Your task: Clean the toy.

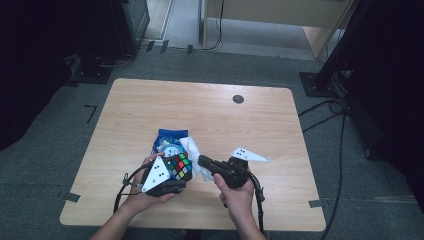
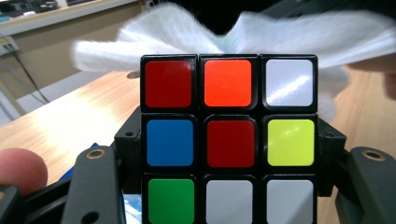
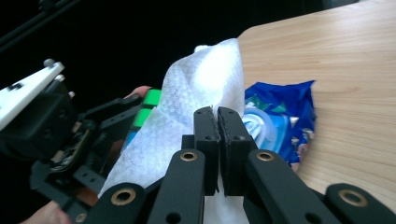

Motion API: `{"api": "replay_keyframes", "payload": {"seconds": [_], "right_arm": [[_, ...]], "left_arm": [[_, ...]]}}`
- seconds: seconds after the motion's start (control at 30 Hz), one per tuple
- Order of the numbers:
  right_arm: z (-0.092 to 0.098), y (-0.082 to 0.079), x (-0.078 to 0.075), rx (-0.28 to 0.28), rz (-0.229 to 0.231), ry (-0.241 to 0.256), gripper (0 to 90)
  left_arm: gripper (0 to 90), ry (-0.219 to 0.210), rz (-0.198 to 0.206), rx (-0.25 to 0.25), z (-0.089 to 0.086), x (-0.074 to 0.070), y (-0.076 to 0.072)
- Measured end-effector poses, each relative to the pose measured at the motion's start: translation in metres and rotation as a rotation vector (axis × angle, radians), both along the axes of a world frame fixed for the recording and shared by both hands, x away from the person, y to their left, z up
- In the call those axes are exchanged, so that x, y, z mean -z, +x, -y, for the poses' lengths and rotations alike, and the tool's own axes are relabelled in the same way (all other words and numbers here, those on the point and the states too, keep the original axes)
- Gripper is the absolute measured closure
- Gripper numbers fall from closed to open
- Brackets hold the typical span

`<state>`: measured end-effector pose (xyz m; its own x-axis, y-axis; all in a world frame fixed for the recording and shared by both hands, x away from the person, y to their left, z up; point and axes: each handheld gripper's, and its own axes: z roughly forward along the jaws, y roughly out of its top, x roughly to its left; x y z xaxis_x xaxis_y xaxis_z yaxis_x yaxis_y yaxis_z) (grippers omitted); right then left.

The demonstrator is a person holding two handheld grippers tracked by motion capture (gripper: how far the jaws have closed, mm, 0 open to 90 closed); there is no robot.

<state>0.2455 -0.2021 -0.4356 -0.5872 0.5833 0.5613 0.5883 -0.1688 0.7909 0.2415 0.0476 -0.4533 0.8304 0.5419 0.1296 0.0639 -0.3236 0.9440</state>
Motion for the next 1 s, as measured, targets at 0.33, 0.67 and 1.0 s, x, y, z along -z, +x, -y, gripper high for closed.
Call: {"api": "replay_keyframes", "payload": {"seconds": [0.33, 0.67, 1.0], "right_arm": [[-0.02, -0.01, -0.015, -0.076, 0.059, -0.008, 87.0], [0.038, 0.022, 0.021, 0.207, -0.006, -0.212, 85.0], [0.02, 0.007, -0.01, 0.1, 0.004, -0.027, 45.1]], "left_arm": [[34.0, 0.006, -0.017, 0.006, 0.001, 0.001, 0.001], [34.0, -0.024, -0.025, -0.027, -0.007, -0.002, 0.005], [34.0, -0.003, -0.027, -0.077, -0.003, 0.003, 0.01]]}}
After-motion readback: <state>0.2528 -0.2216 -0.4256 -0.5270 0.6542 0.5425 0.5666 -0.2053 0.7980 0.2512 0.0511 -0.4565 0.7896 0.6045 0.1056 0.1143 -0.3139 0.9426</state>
